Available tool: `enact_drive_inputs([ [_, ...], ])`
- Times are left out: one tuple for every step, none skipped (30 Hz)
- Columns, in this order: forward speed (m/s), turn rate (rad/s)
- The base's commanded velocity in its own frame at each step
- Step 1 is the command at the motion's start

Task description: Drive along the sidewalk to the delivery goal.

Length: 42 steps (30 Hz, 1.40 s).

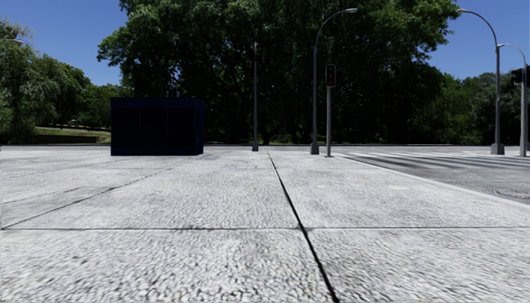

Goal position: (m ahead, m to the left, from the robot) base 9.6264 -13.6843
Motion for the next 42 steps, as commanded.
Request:
enact_drive_inputs([
  [2.00, 0.00],
  [2.00, 0.00],
  [2.00, 0.00],
  [2.00, 0.00],
  [2.00, 0.00],
  [2.00, 0.00],
  [2.00, 0.00],
  [2.00, 0.00],
  [2.00, 0.00],
  [2.00, 0.00],
  [2.00, 0.00],
  [2.00, 0.00],
  [2.00, 0.00],
  [2.00, 0.00],
  [2.00, 0.00],
  [2.00, 0.00],
  [2.00, 0.00],
  [2.00, 0.00],
  [2.00, 0.00],
  [2.00, 0.00],
  [2.00, 0.00],
  [2.00, 0.00],
  [2.00, 0.00],
  [2.00, 0.00],
  [2.00, 0.00],
  [2.00, 0.00],
  [2.00, 0.00],
  [2.00, 0.00],
  [2.00, 0.00],
  [2.00, 0.00],
  [2.00, 0.00],
  [2.00, 0.00],
  [2.00, 0.00],
  [2.00, 0.00],
  [2.00, -0.01],
  [2.00, -0.07],
  [2.00, -0.14],
  [2.00, -0.19],
  [2.00, -0.19],
  [2.00, -0.22],
  [2.00, -0.23],
  [2.00, -0.24],
])
